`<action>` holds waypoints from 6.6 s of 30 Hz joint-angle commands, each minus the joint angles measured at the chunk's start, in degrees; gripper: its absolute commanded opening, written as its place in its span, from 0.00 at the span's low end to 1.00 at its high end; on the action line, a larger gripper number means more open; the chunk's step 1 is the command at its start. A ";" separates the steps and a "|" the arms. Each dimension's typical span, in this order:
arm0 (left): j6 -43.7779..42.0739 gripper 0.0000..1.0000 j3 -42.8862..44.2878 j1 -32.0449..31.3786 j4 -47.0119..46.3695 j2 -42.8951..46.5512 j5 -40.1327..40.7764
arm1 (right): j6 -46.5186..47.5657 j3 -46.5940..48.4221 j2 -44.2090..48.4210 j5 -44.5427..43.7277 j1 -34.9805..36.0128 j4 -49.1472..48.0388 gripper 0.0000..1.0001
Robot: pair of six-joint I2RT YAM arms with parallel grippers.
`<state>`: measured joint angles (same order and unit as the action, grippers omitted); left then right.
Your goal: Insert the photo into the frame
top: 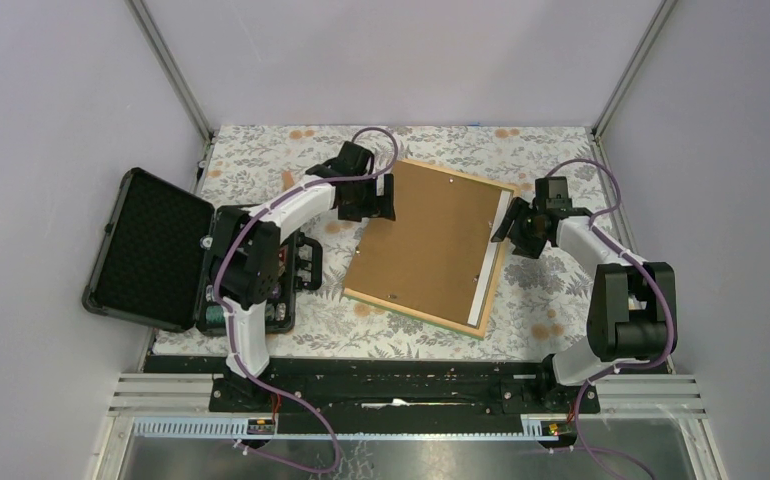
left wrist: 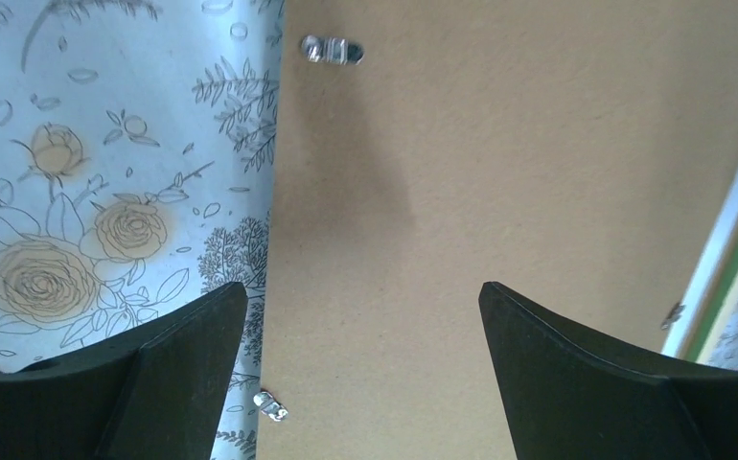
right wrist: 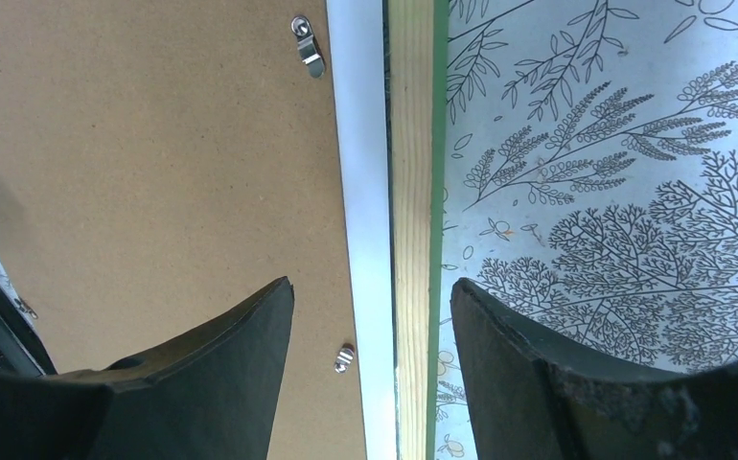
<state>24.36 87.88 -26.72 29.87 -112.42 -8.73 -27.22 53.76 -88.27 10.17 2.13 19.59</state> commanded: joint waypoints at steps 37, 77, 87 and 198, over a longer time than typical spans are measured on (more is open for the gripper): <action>-1.77 0.95 -2.16 -1.76 -2.20 -2.48 1.43 | -0.30 -3.75 -0.12 -3.02 -0.20 -3.00 0.68; -2.69 0.94 -3.60 -10.04 -4.68 0.77 1.34 | -4.48 -8.58 -5.91 5.24 -0.07 -11.48 0.60; -5.64 0.95 -5.17 -14.40 -5.03 6.31 11.10 | -5.04 -9.35 -5.82 7.00 -0.12 -13.12 0.61; 14.99 0.99 -12.43 -6.22 -16.30 -2.69 -23.70 | -7.07 -5.45 -0.93 -14.40 9.06 6.84 0.53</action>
<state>36.03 77.52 -33.04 17.50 -114.19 -28.29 -31.09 50.30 -89.43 -0.56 10.79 26.26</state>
